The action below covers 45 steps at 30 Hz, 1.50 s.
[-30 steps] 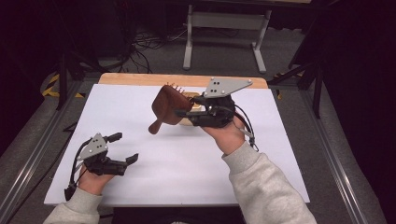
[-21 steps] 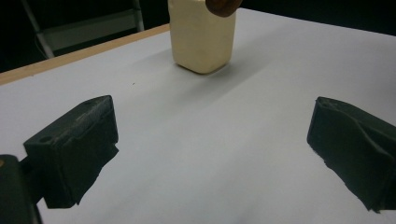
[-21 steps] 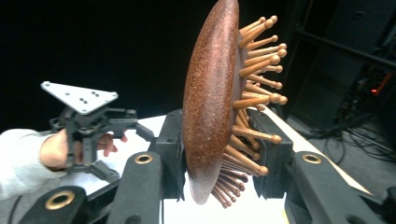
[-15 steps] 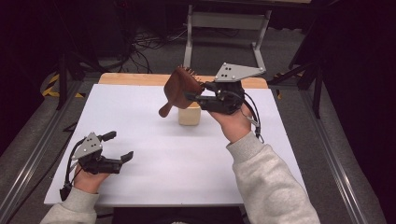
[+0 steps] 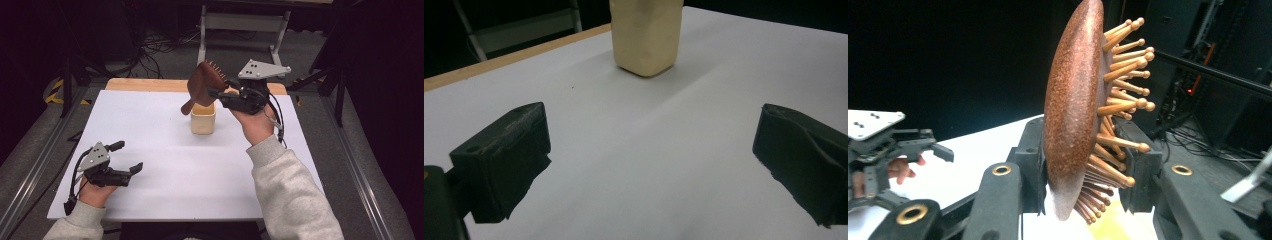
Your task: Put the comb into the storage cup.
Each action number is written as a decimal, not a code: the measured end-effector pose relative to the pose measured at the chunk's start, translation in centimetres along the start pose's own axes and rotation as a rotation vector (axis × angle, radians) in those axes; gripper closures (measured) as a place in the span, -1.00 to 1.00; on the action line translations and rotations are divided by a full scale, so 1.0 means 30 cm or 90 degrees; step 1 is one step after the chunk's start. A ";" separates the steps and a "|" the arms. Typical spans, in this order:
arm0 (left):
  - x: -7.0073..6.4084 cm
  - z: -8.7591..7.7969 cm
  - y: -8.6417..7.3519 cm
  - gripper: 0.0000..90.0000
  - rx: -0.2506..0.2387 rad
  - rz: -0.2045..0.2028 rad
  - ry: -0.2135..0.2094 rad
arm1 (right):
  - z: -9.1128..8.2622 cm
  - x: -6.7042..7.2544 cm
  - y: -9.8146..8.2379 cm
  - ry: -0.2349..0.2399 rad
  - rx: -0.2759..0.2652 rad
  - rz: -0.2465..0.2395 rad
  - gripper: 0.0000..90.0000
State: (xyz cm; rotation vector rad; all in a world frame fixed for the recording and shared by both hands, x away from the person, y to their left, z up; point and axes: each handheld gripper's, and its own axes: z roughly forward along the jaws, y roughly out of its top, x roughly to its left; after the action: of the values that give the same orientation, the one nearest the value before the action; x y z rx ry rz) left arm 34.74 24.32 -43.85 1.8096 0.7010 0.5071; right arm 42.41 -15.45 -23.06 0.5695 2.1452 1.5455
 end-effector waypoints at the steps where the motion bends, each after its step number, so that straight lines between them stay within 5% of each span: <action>1: 0.001 0.000 0.000 -0.94 0.001 0.002 0.000 | 0.000 -0.003 -0.001 -0.003 0.000 0.001 0.35; 19: -0.001 0.001 0.000 -0.93 0.003 0.003 0.000 | -0.010 -0.086 -0.031 -0.070 0.001 0.025 0.35; 45: 0.001 -0.001 0.000 -0.93 0.003 0.003 0.001 | 0.025 -0.137 -0.082 -0.087 0.025 0.056 0.35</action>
State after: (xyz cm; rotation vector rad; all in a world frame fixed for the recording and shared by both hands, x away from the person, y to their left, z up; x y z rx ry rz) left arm 34.74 24.35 -43.85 1.8153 0.7004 0.5101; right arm 46.01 -17.88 -25.17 0.7689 2.0771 1.4671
